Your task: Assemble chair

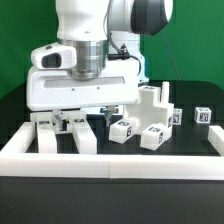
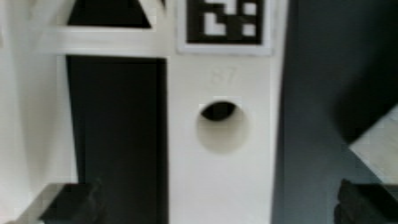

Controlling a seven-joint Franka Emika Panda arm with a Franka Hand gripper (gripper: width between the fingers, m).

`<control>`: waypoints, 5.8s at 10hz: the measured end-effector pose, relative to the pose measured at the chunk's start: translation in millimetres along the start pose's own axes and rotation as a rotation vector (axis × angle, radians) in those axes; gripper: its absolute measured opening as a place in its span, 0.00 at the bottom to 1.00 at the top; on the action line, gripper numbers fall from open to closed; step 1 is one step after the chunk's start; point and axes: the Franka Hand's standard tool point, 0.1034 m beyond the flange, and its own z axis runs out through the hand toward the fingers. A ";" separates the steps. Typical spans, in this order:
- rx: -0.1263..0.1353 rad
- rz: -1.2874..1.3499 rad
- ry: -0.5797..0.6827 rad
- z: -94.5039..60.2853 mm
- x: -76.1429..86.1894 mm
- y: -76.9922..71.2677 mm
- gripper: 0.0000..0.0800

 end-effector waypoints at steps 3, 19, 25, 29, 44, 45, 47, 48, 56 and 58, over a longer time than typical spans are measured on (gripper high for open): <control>-0.002 0.009 0.000 4.6 8.0 -1.7 0.81; -0.002 -0.004 -0.017 18.9 5.0 0.8 0.64; 0.000 -0.003 -0.017 18.9 5.5 -0.6 0.36; 0.001 0.006 -0.018 18.2 5.2 -0.9 0.36; 0.047 0.454 0.012 -40.2 -8.7 4.5 0.36; 0.052 0.456 0.012 -45.3 -10.3 6.4 0.36; 0.059 0.471 0.032 -61.9 -11.8 8.7 0.36; 0.067 0.480 0.036 -69.2 -12.7 5.5 0.36; 0.088 0.506 0.040 -85.1 -13.2 -9.4 0.36; 0.104 0.521 0.043 -95.7 -16.1 -20.9 0.36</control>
Offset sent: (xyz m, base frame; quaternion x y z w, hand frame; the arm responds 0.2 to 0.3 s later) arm 0.0149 0.0124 -0.0067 0.0013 0.0066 0.0141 0.9999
